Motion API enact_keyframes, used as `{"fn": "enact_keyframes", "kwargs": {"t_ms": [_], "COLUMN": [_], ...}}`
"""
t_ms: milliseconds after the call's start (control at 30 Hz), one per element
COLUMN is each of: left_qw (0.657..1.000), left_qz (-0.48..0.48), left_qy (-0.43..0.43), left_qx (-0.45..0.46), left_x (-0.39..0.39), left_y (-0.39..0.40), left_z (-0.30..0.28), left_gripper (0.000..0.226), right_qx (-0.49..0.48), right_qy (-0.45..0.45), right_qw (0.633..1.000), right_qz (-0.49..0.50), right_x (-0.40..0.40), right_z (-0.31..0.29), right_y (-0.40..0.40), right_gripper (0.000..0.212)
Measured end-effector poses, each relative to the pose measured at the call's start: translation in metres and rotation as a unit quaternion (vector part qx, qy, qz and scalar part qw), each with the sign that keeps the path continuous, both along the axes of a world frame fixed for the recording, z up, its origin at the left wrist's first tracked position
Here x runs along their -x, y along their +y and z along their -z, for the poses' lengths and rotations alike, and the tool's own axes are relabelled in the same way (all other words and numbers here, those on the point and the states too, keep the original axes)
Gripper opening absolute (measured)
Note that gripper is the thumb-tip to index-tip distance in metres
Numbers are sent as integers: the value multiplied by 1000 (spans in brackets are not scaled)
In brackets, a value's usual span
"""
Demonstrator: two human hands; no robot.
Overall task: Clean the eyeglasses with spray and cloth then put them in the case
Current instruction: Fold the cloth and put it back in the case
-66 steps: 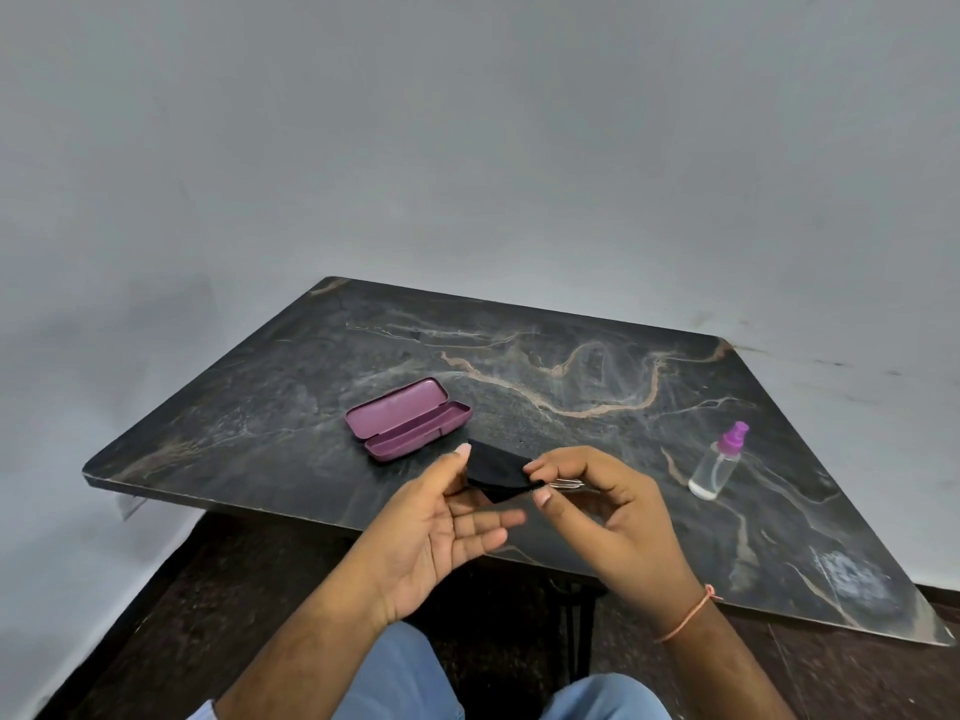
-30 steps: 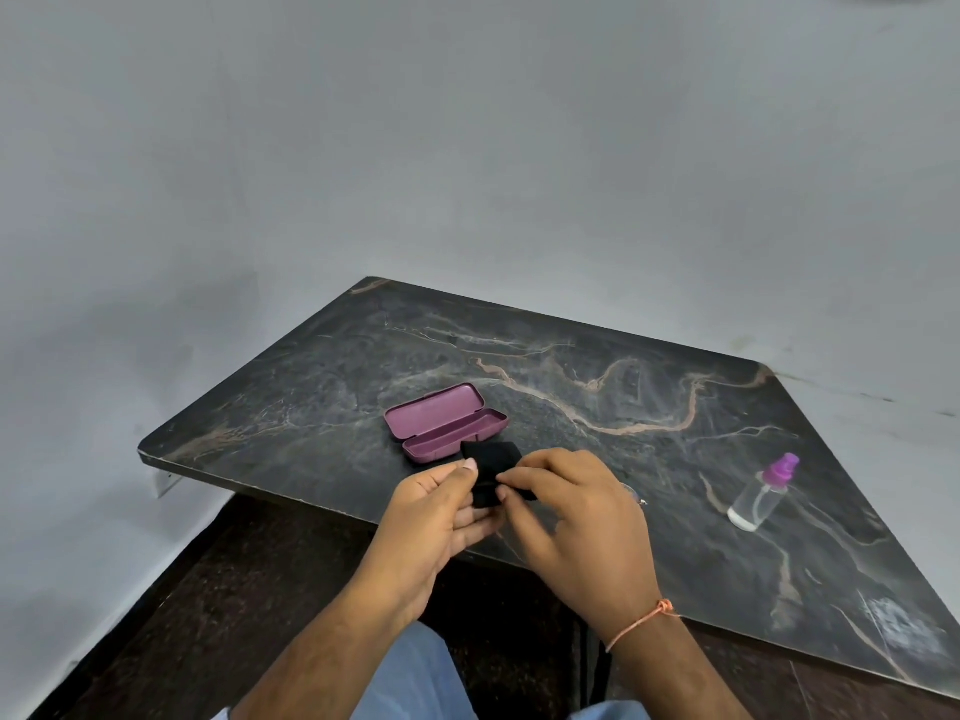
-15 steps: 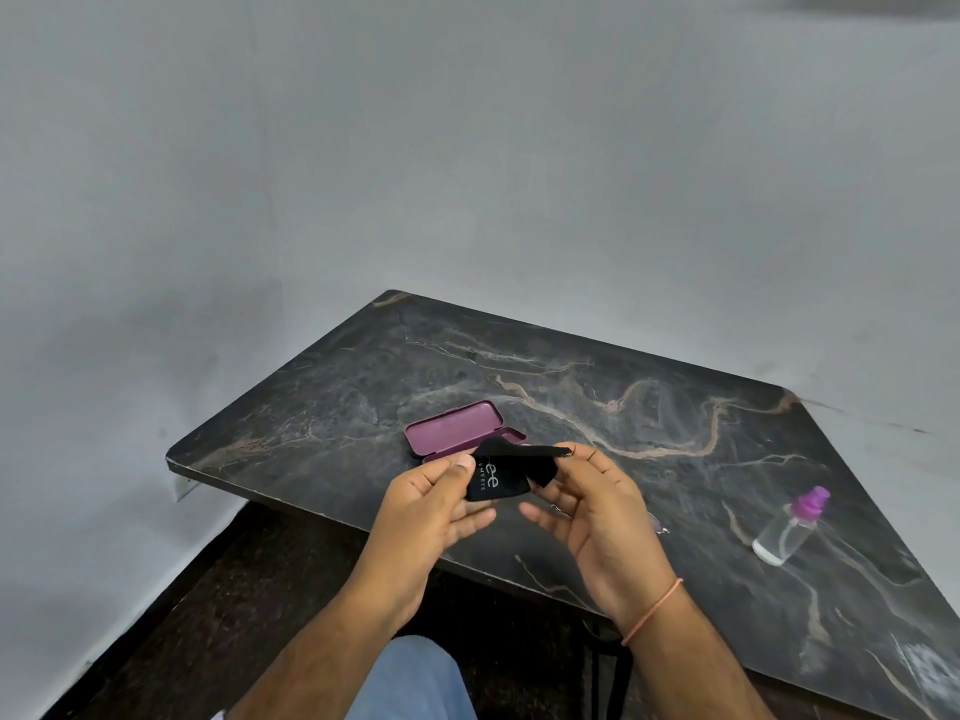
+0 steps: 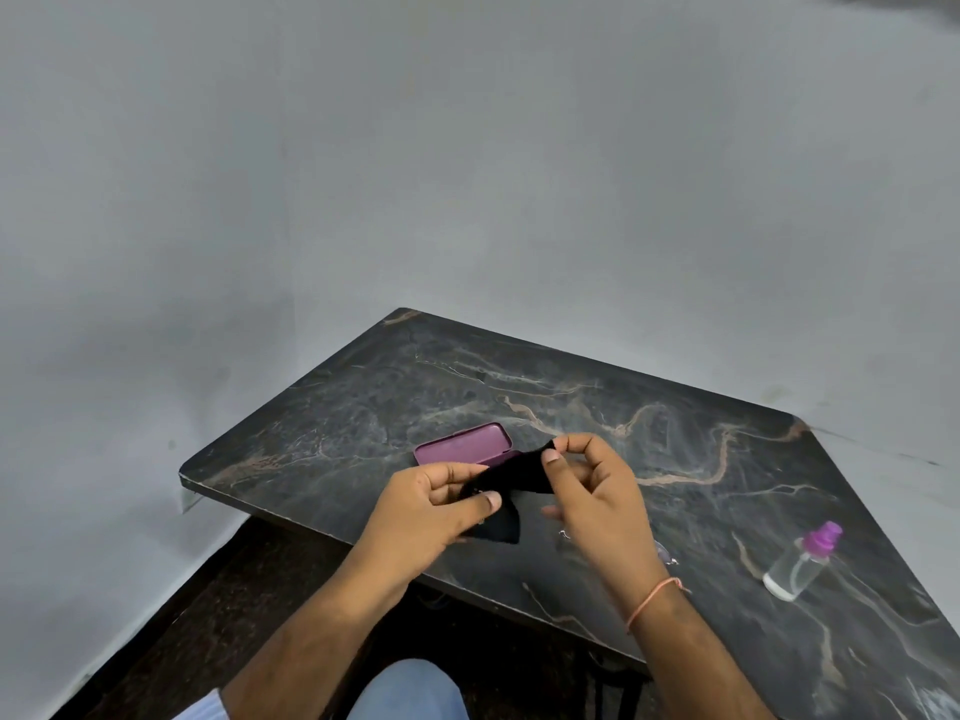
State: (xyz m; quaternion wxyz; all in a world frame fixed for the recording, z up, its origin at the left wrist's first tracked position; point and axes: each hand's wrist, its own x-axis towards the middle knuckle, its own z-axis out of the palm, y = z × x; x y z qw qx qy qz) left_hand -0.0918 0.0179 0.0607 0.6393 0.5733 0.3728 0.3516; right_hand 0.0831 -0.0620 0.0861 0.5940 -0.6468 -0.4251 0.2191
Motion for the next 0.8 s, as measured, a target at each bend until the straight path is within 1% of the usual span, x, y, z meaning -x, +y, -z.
{"fn": "enact_keyframes", "kwargs": {"t_ms": [67, 100, 133, 200, 267, 333, 433, 500, 567, 633, 700, 800], "left_qw": [998, 996, 995, 996, 996, 995, 991, 985, 974, 959, 945, 924], "left_qz": [14, 19, 19, 20, 26, 19, -5, -13, -15, -16, -15, -12], "left_qy": [44, 61, 68, 66, 76, 94, 127, 160, 207, 254, 297, 350], "left_qx": [-43, -61, -67, -51, -40, -40, -53, -69, -96, -123, -138, -153], "left_x": [5, 7, 8, 10, 11, 11, 8, 5, 3, 0, -3, -6], "left_y": [9, 13, 17, 25, 34, 45, 60, 69, 77, 83, 87, 90], "left_z": [0, -1, -3, -8, -11, -9, -4, 0, 2, 4, 4, 4], "left_gripper": [9, 6, 8, 9, 10, 14, 14, 15, 13, 13, 16, 19], "right_qx": [1, 1, 4, 20, 43, 68, 123, 158, 197, 239, 263, 273], "right_qy": [-69, -88, -94, -85, -47, 12, 96, 117, 82, -3, -98, -217], "right_qw": [998, 996, 996, 996, 998, 997, 983, 973, 970, 965, 956, 935], "right_qz": [-1, -2, -4, -4, -11, -41, -102, -119, -117, -110, -90, -65], "right_x": [-6, -9, -12, -17, -23, -33, -47, -55, -62, -67, -69, -69], "right_z": [-8, -11, -15, -21, -25, -25, -23, -20, -18, -15, -10, -4], "right_y": [3, 6, 9, 18, 30, 42, 60, 73, 84, 94, 101, 109], "right_gripper": [11, 12, 11, 6, 7, 12, 12, 13, 14, 5, 9, 8]}}
